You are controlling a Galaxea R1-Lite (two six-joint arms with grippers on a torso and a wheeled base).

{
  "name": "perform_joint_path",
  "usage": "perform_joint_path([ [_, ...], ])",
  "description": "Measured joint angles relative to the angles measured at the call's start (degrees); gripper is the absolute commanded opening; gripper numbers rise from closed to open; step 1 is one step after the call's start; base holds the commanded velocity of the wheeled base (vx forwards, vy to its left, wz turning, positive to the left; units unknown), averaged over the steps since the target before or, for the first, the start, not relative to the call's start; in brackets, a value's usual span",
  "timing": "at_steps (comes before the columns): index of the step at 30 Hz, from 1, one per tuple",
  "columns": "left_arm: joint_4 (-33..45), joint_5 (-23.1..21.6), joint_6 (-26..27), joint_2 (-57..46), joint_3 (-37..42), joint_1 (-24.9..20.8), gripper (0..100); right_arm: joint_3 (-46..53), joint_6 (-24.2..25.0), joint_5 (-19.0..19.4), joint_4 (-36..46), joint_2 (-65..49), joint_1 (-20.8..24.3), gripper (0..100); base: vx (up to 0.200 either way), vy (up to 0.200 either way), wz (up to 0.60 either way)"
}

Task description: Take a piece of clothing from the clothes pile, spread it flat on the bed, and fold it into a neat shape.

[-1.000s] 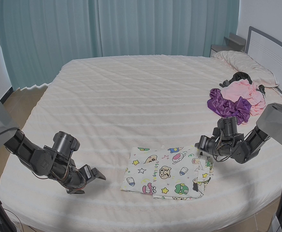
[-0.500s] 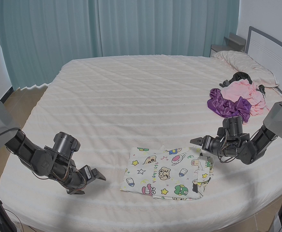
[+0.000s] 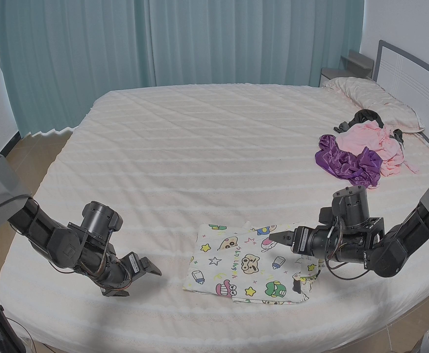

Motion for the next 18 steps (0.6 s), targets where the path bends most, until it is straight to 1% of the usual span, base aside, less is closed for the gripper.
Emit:
perform_joint_path([
  [4,-0.07,-0.02,0.00,0.00,0.21,-0.26,100,0.52,4.27,-0.55,0.61,-0.24,4.02,100,0.000,0.000,0.00],
  [7,-0.13,-0.02,0.00,0.02,0.45,-0.59,100,1.10,5.68,-1.06,1.62,0.44,5.95,100,0.000,0.000,0.00],
  [12,-0.18,-0.02,0.00,0.09,0.65,-0.83,100,3.19,6.42,-1.19,1.84,1.38,7.16,100,0.000,0.000,0.00],
  [18,-0.18,-0.02,0.00,0.11,0.67,-0.85,100,6.80,6.60,-1.23,1.84,1.71,7.22,100,0.000,0.000,0.00],
])
